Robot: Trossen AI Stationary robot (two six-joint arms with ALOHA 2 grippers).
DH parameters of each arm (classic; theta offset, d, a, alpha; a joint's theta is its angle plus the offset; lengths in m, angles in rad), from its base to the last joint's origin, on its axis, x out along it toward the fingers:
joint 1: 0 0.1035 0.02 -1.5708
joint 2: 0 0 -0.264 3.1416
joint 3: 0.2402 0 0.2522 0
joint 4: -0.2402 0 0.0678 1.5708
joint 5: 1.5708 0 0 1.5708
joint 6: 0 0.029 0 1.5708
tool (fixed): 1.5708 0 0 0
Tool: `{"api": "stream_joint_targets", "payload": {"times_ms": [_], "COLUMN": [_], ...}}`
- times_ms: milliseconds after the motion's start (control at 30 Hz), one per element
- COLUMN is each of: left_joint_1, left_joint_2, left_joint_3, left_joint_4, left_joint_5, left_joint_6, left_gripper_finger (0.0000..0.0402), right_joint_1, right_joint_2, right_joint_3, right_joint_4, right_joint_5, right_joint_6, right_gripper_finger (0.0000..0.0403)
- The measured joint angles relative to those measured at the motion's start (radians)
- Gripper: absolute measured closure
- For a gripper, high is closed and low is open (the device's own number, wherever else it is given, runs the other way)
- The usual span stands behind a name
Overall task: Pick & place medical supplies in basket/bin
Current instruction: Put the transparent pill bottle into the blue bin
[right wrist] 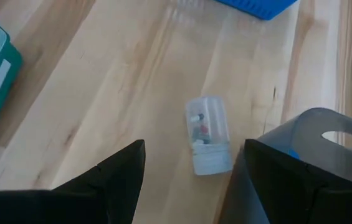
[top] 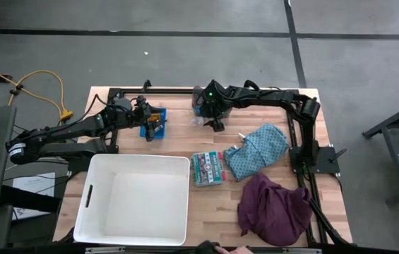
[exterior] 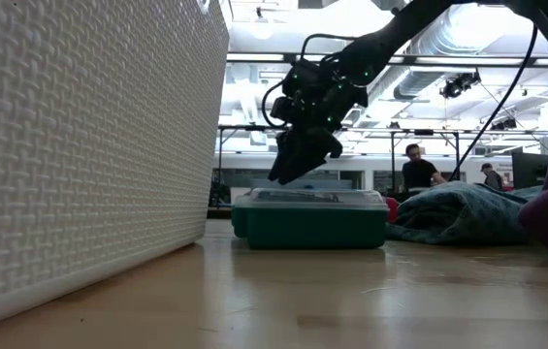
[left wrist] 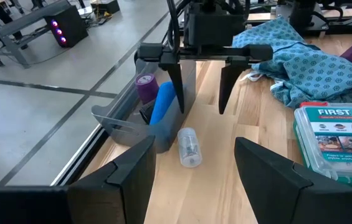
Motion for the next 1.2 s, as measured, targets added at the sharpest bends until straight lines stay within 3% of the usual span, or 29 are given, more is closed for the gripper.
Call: {"api": "stream_joint_targets", "payload": {"times_ms": [167, 367, 633, 933, 1067, 1200], "left_joint_1": [0.000, 0.000, 0.000, 0.000, 0.000, 0.000], "left_joint_2": [0.000, 0.000, 0.000, 0.000, 0.000, 0.000], "left_joint_3": [0.000, 0.000, 0.000, 0.000, 0.000, 0.000], "left_joint_4": [0.000, 0.002, 0.006, 0.012, 0.012, 0.012], "left_joint_5": [0.000, 0.000, 0.000, 0.000, 0.000, 0.000], "left_joint_6": [0.000, 0.000, 0.000, 0.000, 0.000, 0.000], "left_gripper_finger": [0.0192, 0.0192, 0.0192, 0.0192, 0.0192, 0.0192], "right_joint_1": [0.009, 0.029, 0.125, 0.203, 0.208, 0.192], "right_joint_2": [-0.001, -0.082, -0.184, -0.207, -0.207, -0.207], "right_joint_3": [0.000, 0.000, 0.002, 0.001, 0.000, 0.000], "right_joint_4": [0.005, -0.069, -0.204, -0.450, -0.521, -0.551], "right_joint_5": [-0.050, -0.032, 0.164, 0.287, 0.283, 0.193], "right_joint_6": [0.081, 0.157, 0.254, 0.634, 0.685, 0.689], "right_gripper_finger": [0.0141, 0.0141, 0.0141, 0.0141, 0.0141, 0.0141]}}
